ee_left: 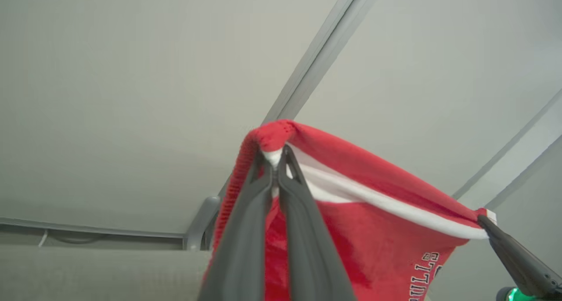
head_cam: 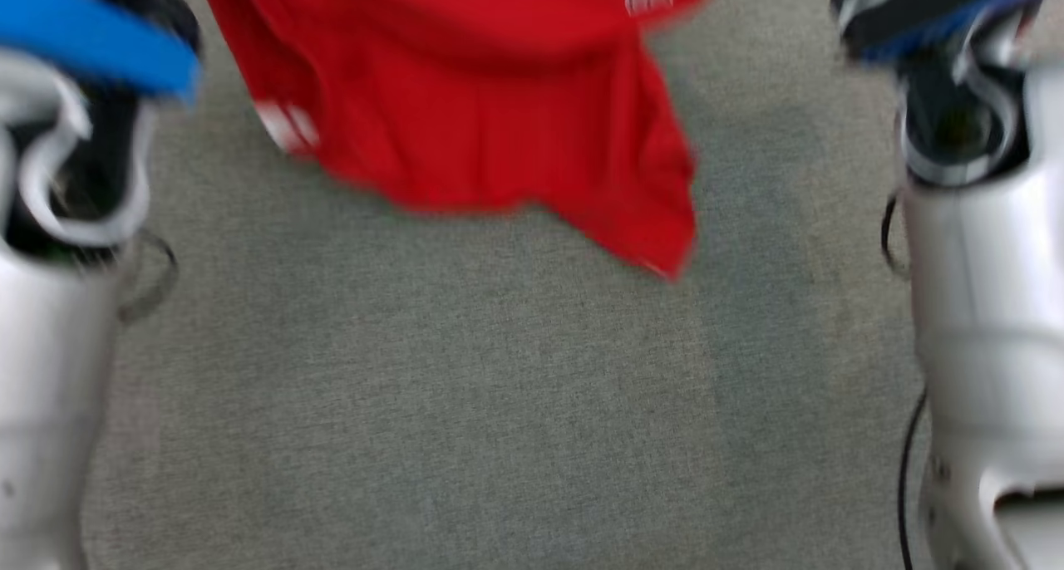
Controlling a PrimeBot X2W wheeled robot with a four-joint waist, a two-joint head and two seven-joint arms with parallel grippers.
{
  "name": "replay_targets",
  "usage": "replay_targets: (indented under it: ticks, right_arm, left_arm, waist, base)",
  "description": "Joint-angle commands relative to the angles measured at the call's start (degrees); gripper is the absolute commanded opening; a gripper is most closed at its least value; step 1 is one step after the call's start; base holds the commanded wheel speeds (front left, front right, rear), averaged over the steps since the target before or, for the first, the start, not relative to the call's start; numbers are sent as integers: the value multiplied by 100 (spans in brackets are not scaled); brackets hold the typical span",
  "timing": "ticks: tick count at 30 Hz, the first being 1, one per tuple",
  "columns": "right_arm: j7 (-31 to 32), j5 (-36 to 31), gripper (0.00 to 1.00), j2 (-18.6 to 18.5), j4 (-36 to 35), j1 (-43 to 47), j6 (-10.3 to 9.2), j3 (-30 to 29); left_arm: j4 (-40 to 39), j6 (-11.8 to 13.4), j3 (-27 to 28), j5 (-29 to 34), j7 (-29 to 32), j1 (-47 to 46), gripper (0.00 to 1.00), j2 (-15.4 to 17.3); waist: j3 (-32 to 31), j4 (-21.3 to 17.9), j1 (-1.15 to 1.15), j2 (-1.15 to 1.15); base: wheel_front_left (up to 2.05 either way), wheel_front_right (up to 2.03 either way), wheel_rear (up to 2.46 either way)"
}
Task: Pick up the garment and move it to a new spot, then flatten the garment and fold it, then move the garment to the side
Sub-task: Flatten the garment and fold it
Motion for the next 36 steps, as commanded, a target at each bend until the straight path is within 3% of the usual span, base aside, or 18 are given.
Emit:
replay_targets:
  ticks: [1, 7, 12, 15, 24, 32, 36]
  right_arm:
    - [-547, 46, 0, -28, 320, -636, 3, 1]
    - [-2204, 52, 0, -28, 904, -1888, 2, 350]
    - [-2555, -220, 0, -39, 1268, -1611, 2, 508]
    - [-2610, -128, 0, -40, 1407, -1143, 3, 652]
    - [-2675, 318, 0, -505, 1564, 859, 2, 1110]
    - [-2245, 279, 0, -915, 1036, 2480, 1, 951]
    - [-1338, -21, 0, -945, -250, 3857, -4, 297]
  left_arm:
    - [150, -37, 73, 153, -159, -622, 0, 13]
    - [556, -401, 58, 505, -598, -1822, 0, -19]
    - [779, -658, -38, 566, -958, -1610, 0, -69]
    - [915, -767, -217, 615, -1124, -1109, 0, -7]
    - [1457, -914, -863, 463, -1557, 1016, 0, -92]
    - [995, -924, -1383, 345, -1432, 2618, 0, 47]
    - [5, -496, -1447, 156, -1026, 3672, 0, 477]
  waist:
    - [135, 7, -2, 0]
    - [187, -36, -2, 0]
    - [140, -27, -2, 0]
    - [109, -17, -2, 0]
    - [-194, 97, -2, 0]
    - [-809, 225, -2, 0]
    - [-1190, 301, -2, 0]
  base:
    - [0, 0, 0]
    - [0, 0, 0]
    - [0, 0, 0]
    - [0, 0, 0]
    - [0, 0, 0]
    - [0, 0, 0]
    - [0, 0, 0]
